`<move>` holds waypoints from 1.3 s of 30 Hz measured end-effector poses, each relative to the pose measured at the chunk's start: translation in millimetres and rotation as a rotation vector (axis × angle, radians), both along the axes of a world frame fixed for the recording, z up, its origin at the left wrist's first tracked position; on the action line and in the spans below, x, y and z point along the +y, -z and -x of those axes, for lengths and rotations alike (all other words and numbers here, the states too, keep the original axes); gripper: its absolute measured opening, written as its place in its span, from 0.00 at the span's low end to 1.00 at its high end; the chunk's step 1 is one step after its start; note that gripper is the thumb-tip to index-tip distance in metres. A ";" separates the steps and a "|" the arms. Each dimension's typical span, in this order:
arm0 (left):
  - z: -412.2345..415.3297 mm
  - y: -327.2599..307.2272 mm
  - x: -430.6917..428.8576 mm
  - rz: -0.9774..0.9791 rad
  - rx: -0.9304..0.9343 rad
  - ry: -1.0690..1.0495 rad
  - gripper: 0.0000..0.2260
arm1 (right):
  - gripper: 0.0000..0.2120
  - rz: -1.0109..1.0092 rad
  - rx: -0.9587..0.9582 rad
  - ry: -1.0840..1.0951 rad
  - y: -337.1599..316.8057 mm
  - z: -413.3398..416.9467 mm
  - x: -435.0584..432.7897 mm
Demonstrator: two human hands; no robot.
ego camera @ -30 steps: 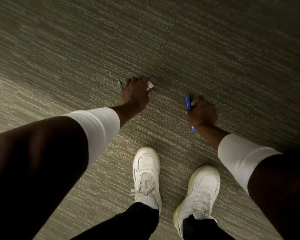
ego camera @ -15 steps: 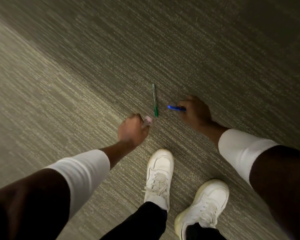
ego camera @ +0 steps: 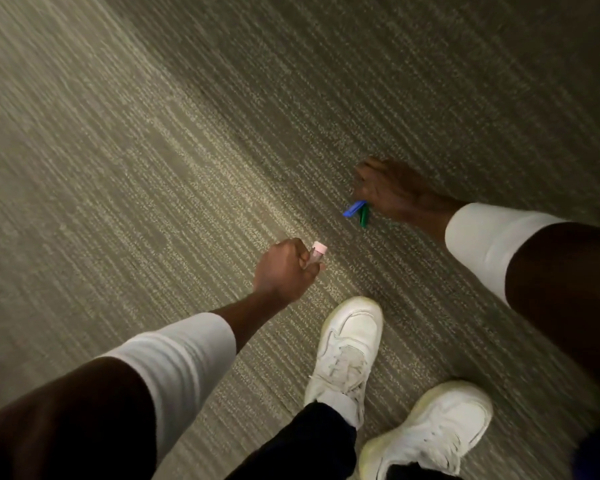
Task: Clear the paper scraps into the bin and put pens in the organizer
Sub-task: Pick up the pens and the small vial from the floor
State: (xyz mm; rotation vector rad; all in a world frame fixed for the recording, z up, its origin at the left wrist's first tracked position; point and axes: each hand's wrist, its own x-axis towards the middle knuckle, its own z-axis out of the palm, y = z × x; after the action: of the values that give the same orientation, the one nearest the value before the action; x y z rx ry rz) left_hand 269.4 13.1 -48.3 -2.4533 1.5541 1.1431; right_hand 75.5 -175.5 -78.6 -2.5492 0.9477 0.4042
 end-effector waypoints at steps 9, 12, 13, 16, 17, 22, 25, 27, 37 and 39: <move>9.2 -18.9 -8.2 0.003 -0.012 0.001 0.11 | 0.15 0.128 0.193 -0.115 -25.7 16.3 21.1; 18.4 -37.1 -9.1 0.007 -0.003 -0.007 0.11 | 0.15 0.029 0.186 0.040 -49.0 38.8 39.5; 22.9 -44.2 -9.6 0.008 0.004 -0.007 0.12 | 0.15 -0.003 0.189 0.118 -57.0 50.0 47.1; 38.1 -67.2 -9.0 0.017 0.030 0.008 0.12 | 0.12 -0.107 0.156 0.370 -82.4 89.9 66.5; 43.9 -74.9 -8.6 0.019 0.043 0.018 0.12 | 0.12 -0.132 0.130 0.447 -92.8 104.5 73.4; 80.8 -120.1 -10.9 0.003 0.089 0.052 0.14 | 0.09 -0.186 -0.047 0.897 -154.6 161.4 110.6; 108.1 -154.1 -14.2 0.014 0.131 0.065 0.15 | 0.08 -0.228 -0.059 1.132 -191.1 181.3 132.8; 127.1 -181.2 -16.8 0.027 0.148 0.091 0.14 | 0.07 -0.254 -0.087 1.264 -219.8 190.5 148.4; 180.1 -301.9 -31.8 0.031 0.197 0.210 0.13 | 0.06 -0.326 -0.370 1.652 -356.7 205.3 212.5; 187.2 -323.6 -32.2 0.023 0.197 0.223 0.13 | 0.04 -0.337 -0.415 1.693 -379.2 211.4 221.1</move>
State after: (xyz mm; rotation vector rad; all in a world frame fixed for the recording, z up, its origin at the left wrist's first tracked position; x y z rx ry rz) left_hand 82.2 -19.1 275.3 -2.1655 1.8456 1.3651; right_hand -135.8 45.6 300.6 -0.8043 2.0742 -0.4206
